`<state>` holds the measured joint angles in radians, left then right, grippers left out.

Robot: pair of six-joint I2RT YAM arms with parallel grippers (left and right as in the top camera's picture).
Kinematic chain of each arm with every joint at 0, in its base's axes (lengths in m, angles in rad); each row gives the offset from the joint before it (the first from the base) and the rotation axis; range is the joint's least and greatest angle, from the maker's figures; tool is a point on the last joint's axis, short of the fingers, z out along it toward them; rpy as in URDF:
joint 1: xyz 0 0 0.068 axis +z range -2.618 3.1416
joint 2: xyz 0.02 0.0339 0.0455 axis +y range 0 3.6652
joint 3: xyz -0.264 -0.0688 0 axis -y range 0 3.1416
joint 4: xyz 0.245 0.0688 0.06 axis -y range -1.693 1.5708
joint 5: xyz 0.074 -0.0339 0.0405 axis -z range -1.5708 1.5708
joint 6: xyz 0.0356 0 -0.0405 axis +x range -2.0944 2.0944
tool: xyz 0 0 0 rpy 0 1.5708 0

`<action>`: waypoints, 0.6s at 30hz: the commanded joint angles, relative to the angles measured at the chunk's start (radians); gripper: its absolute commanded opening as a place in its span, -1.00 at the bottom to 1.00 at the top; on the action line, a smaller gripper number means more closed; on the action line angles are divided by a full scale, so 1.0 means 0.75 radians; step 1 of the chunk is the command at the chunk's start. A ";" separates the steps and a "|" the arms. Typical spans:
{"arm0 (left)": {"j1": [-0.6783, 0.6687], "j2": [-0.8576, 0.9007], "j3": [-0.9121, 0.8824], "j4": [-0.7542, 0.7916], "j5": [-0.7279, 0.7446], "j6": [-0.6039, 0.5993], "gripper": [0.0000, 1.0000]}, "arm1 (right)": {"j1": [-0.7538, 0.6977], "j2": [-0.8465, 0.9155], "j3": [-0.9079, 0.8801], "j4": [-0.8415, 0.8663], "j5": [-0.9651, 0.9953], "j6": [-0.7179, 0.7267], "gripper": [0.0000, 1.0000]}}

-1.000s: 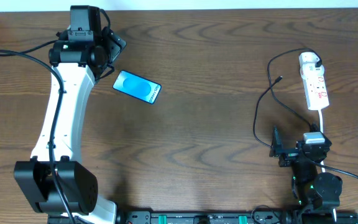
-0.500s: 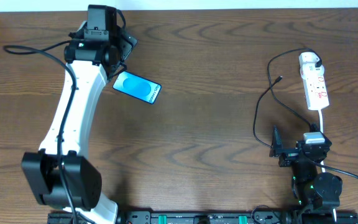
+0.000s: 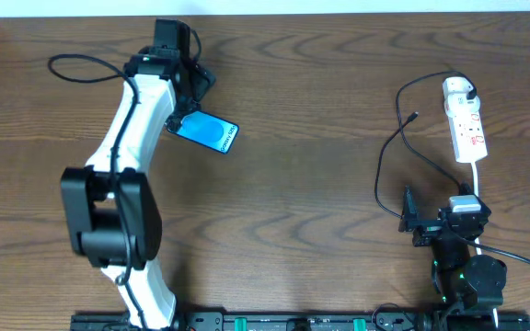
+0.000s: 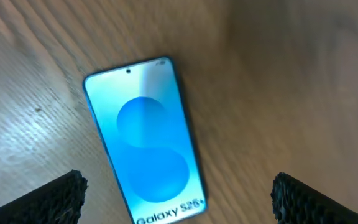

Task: Plug charger to phone and switch on socket
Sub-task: 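Close the left gripper on the phone and tilt it upright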

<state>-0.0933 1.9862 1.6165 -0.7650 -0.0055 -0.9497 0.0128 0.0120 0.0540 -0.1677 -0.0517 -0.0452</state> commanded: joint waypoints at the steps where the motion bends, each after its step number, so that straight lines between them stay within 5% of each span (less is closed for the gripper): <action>1: 0.004 0.093 0.024 -0.005 0.033 -0.045 0.91 | 0.009 -0.007 -0.008 -0.001 0.011 -0.017 0.99; 18: 0.006 0.222 0.023 0.010 0.033 -0.095 0.91 | 0.009 -0.007 -0.008 -0.001 0.011 -0.017 0.99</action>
<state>-0.0933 2.1250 1.6165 -0.7563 0.0208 -0.9993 0.0128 0.0120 0.0540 -0.1677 -0.0517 -0.0452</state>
